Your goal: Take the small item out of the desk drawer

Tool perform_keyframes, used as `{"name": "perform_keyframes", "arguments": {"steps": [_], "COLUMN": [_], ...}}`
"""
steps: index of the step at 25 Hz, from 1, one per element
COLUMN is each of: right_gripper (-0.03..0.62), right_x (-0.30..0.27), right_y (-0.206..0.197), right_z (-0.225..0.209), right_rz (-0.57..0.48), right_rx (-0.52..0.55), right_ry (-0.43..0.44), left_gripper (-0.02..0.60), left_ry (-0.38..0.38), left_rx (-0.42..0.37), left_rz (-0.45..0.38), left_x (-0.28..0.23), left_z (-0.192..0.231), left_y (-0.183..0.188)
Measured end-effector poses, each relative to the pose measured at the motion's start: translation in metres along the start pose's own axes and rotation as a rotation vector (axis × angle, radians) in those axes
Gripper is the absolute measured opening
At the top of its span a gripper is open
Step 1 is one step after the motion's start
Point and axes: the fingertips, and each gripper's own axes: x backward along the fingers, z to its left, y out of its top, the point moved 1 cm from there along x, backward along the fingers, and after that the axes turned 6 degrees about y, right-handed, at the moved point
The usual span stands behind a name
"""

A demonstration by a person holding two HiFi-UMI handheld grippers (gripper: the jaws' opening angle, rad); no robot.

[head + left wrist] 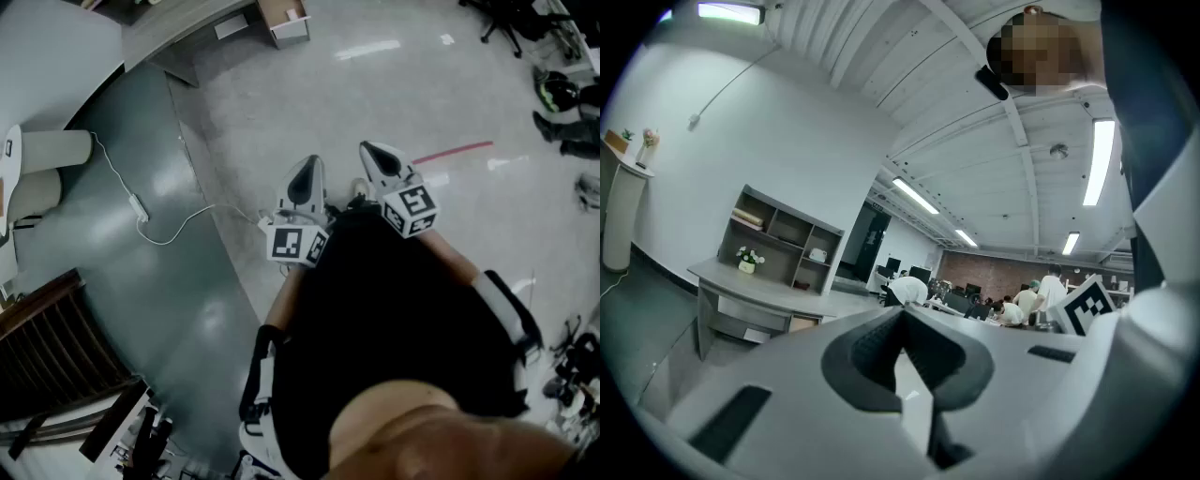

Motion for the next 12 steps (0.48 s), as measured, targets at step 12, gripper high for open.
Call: {"name": "perform_keyframes", "arguments": {"steps": [12], "right_gripper": [-0.002], "right_x": [0.008], "right_y": [0.011], "right_z": [-0.012], "right_rz": [-0.055], "right_rx": [-0.024], "right_ry": [0.024], "left_gripper": [-0.005], "left_ry": [0.022], "left_rx": [-0.006], "left_rz": [-0.009], "left_x": [-0.006], "left_z": [-0.013], "left_y": [-0.002]}}
